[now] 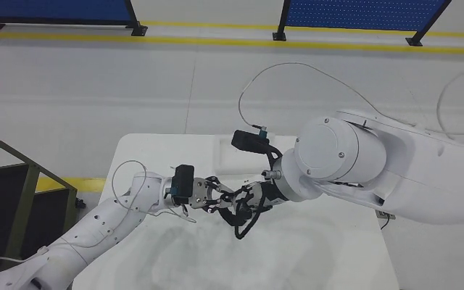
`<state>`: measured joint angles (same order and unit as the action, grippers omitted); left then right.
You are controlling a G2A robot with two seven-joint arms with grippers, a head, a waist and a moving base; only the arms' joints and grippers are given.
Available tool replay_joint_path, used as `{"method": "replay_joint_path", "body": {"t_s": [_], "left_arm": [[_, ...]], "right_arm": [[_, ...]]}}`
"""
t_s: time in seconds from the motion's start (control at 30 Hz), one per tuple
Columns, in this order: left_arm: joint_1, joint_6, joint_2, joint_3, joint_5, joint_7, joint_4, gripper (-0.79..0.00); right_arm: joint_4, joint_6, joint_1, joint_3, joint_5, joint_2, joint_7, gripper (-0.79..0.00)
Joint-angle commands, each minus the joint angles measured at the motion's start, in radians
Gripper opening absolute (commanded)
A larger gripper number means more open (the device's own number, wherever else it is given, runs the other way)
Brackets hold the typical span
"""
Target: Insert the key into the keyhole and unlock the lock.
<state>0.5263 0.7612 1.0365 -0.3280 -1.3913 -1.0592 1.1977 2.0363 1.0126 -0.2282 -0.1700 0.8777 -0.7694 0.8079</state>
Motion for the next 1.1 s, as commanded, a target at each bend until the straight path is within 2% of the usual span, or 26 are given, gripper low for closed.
{"method": "replay_joint_path", "body": {"t_s": [0.0, 1.07], "left_arm": [[-0.004, -0.003, -0.002, 0.008, 0.005, -0.003, 0.001, -0.785], [-0.053, -0.025, -0.033, 0.126, 0.078, -0.025, -0.002, -0.785]], "right_arm": [[-0.005, 0.0, 0.008, 0.0, -0.01, 0.001, 0.0, -0.785], [-0.011, 0.0, 0.056, 0.0, -0.074, -0.012, 0.0, -0.785]]}}
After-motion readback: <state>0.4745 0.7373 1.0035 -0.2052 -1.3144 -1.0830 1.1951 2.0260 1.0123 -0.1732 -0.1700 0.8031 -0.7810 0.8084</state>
